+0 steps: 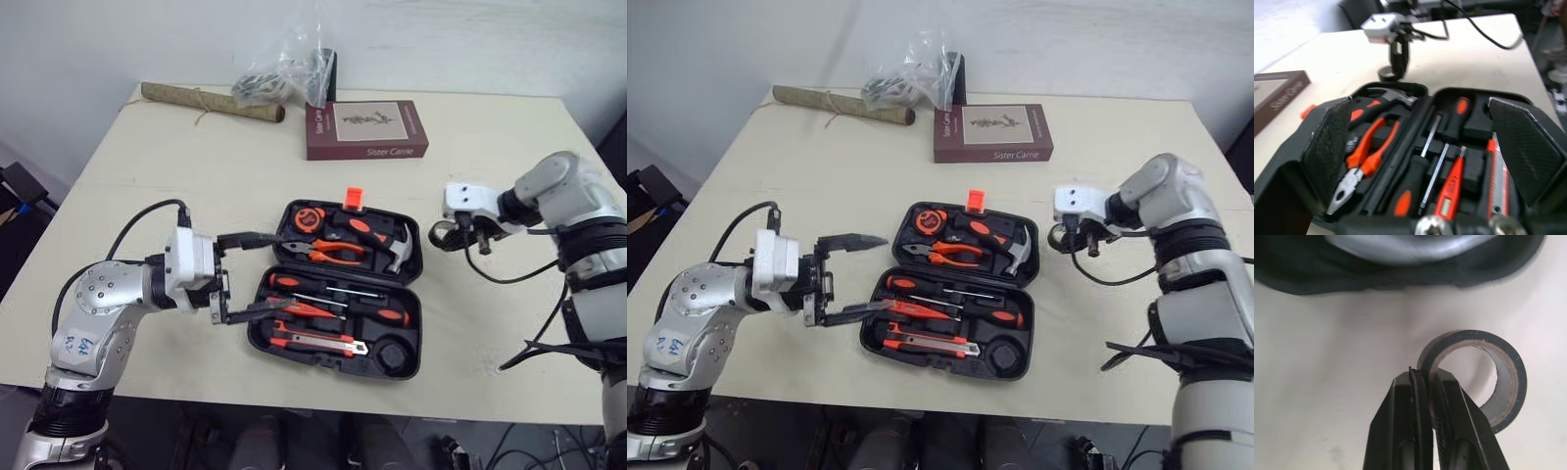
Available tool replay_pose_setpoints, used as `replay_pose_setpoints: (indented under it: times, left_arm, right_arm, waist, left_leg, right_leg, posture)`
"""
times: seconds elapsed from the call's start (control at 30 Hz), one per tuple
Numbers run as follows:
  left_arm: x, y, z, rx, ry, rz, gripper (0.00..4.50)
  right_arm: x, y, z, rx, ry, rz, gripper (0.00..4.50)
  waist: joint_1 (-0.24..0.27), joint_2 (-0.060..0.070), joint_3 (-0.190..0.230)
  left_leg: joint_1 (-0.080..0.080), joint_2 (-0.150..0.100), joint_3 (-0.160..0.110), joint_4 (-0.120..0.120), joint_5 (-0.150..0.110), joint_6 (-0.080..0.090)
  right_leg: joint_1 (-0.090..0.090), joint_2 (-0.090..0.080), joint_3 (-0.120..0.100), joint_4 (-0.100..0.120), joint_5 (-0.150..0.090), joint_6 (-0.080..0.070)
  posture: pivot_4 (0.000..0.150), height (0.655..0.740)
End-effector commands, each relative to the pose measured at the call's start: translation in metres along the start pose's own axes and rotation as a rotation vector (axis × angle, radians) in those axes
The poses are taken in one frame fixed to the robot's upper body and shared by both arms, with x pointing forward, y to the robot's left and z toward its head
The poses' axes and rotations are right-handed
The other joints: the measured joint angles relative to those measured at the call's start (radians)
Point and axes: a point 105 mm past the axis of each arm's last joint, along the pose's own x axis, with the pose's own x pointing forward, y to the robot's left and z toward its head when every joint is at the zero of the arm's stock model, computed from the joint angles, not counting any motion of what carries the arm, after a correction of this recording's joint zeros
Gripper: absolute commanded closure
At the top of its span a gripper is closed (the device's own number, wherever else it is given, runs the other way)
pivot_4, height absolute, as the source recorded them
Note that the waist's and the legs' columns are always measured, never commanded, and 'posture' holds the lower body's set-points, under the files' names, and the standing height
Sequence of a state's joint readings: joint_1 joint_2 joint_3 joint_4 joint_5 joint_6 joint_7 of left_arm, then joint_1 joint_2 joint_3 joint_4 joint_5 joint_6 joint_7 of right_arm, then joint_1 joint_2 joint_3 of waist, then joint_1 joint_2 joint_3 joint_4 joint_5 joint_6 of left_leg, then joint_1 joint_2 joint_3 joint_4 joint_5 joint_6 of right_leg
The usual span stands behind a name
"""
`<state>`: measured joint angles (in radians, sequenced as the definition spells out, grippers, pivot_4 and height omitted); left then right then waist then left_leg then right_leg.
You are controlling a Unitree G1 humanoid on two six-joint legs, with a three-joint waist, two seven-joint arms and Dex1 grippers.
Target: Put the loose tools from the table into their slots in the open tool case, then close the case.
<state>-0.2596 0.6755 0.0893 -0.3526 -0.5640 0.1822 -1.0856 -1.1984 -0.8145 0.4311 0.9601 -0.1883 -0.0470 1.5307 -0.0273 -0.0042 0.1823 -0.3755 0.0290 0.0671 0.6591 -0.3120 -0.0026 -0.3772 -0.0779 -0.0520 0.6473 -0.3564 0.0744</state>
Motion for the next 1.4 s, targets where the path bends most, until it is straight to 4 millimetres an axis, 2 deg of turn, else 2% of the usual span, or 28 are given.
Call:
replay_pose_setpoints:
  times: [0.03,0.1,0.27,0.33,0.4,0.5,0.77,0.93,1.13,1.3,1.4]
  left_arm:
    - [0.003,-0.017,0.016,0.095,-0.033,-0.11,0.0]
    - [0.004,-0.023,0.016,0.086,-0.036,-0.143,0.0]
    - [0.002,-0.035,0.01,-0.002,-0.028,-0.205,0.0]
    - [0.002,-0.037,0.008,-0.019,-0.021,-0.222,0.0]
    - [0.003,-0.039,0.007,-0.026,-0.016,-0.237,0.0]
    - [0.001,-0.038,0.0,-0.029,0.025,-0.232,0.0]
    - [-0.005,-0.038,-0.005,-0.054,0.051,-0.219,0.0]
    - [-0.005,-0.039,-0.005,-0.063,0.052,-0.213,0.0]
    - [-0.003,-0.036,-0.004,-0.061,0.05,-0.203,0.0]
    - [-0.002,-0.036,-0.005,-0.065,0.055,-0.196,0.0]
    - [-0.001,-0.038,-0.004,-0.091,0.053,-0.198,0.0]
  right_arm:
    - [-0.034,0.027,0.064,-0.096,-0.329,0.089,4.47]
    - [-0.037,0.059,0.074,-0.124,-0.362,0.206,4.47]
    - [-0.022,0.139,0.086,-0.159,-0.348,0.502,4.47]
    - [-0.01,0.161,0.087,-0.151,-0.339,0.568,4.47]
    - [0.004,0.172,0.088,-0.176,-0.35,0.565,4.47]
    - [0.022,0.176,0.075,-0.205,-0.251,0.529,4.47]
    - [0.035,0.174,0.06,-0.181,-0.129,0.507,4.47]
    - [0.038,0.173,0.062,-0.156,-0.128,0.515,4.47]
    - [0.049,0.164,0.051,-0.169,-0.046,0.464,4.47]
    - [0.049,0.164,0.066,-0.178,-0.106,0.467,4.47]
    - [0.039,0.171,0.075,-0.222,-0.202,0.513,3.22]
  waist:
    - [0.001,0.001,0.001]
    - [0.001,0.001,0.001]
    - [-0.002,0.001,0.002]
    - [0.0,0.001,0.002]
    - [0.002,0.0,0.002]
    - [0.002,0.0,0.002]
    - [0.001,0.0,0.002]
    - [0.002,0.0,0.002]
    - [0.0,0.0,0.002]
    - [0.0,0.0,0.001]
    - [-0.002,0.0,0.001]
  left_leg:
    - [0.0,0.0,-0.001,0.0,0.0,0.0]
    - [0.0,0.001,-0.003,0.001,-0.001,-0.001]
    - [0.0,0.001,-0.004,0.002,-0.002,0.0]
    - [0.001,0.001,-0.004,0.002,-0.002,0.0]
    - [0.001,0.001,-0.004,0.002,-0.003,0.0]
    - [0.0,0.0,-0.004,0.003,-0.003,0.001]
    - [0.0,0.001,-0.004,0.004,-0.004,0.002]
    - [0.0,0.001,-0.004,0.004,-0.004,0.002]
    - [0.0,0.0,-0.004,0.004,-0.004,0.002]
    - [0.0,0.0,-0.004,0.005,-0.004,0.002]
    - [0.0,0.001,-0.004,0.005,-0.004,0.002]
  right_leg:
    - [0.0,0.0,-0.001,0.0,0.0,0.0]
    - [0.0,0.0,-0.002,0.0,0.0,0.0]
    - [0.002,0.0,-0.003,-0.004,0.0,0.0]
    - [0.002,0.0,-0.002,-0.004,0.0,0.0]
    - [0.002,0.0,-0.002,-0.004,0.0,0.0]
    - [0.002,-0.001,-0.002,-0.004,0.0,0.0]
    - [0.002,-0.001,-0.001,-0.004,0.0,0.0]
    - [0.002,-0.001,-0.001,-0.004,0.0,0.0]
    - [0.002,-0.001,-0.001,-0.003,0.0,0.0]
    - [0.002,-0.001,-0.001,-0.003,0.0,0.0]
    - [0.002,0.0,-0.001,-0.003,0.0,0.0]
  posture:
    - [0.15,0.74]
    - [0.15,0.74]
    - [0.15,0.74]
    - [0.15,0.74]
    - [0.15,0.74]
    - [0.15,0.74]
    - [0.15,0.74]
    - [0.15,0.74]
    - [0.15,0.74]
    - [0.15,0.74]
    - [0.15,0.74]
